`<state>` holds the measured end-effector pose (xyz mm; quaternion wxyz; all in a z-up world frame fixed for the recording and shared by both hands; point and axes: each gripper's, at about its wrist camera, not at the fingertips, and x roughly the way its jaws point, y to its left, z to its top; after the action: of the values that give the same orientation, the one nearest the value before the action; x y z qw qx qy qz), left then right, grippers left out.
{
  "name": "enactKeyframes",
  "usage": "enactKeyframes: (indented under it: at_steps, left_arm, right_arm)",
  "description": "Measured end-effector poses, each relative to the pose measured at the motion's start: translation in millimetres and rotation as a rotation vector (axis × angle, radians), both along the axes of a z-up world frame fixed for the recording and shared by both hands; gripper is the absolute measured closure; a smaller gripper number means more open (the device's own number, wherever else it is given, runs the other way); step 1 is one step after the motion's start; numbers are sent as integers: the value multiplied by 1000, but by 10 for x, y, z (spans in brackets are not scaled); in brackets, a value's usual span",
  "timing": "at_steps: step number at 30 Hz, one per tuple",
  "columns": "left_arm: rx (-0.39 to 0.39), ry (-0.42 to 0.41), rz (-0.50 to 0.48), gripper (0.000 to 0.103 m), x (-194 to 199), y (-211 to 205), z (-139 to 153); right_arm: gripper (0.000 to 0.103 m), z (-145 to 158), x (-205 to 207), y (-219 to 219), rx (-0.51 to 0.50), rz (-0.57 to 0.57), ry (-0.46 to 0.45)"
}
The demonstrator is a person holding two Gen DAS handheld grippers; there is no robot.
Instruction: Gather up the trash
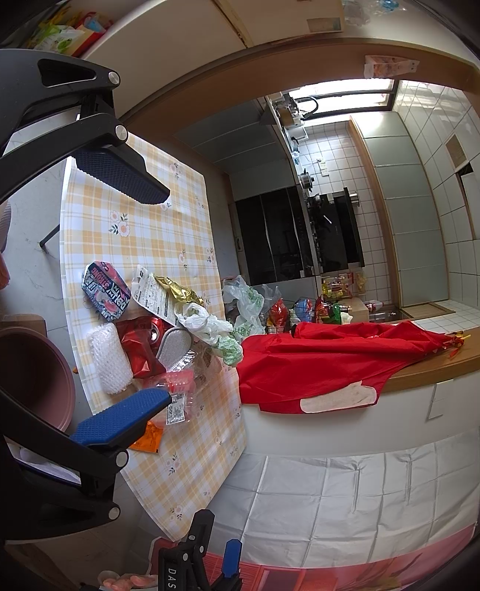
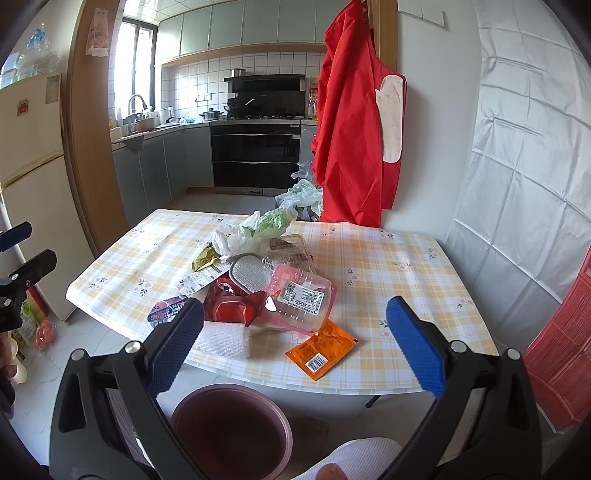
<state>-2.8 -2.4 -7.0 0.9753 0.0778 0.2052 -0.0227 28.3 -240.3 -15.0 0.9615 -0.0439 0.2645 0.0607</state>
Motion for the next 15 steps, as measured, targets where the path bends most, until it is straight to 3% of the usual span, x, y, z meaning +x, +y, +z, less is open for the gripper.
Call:
enactKeyframes:
  at_steps: [15]
  left_arm:
    - [-1, 1, 0, 5, -4, 4, 0]
  right_arm:
    - [6, -6, -8, -5, 0, -2, 3]
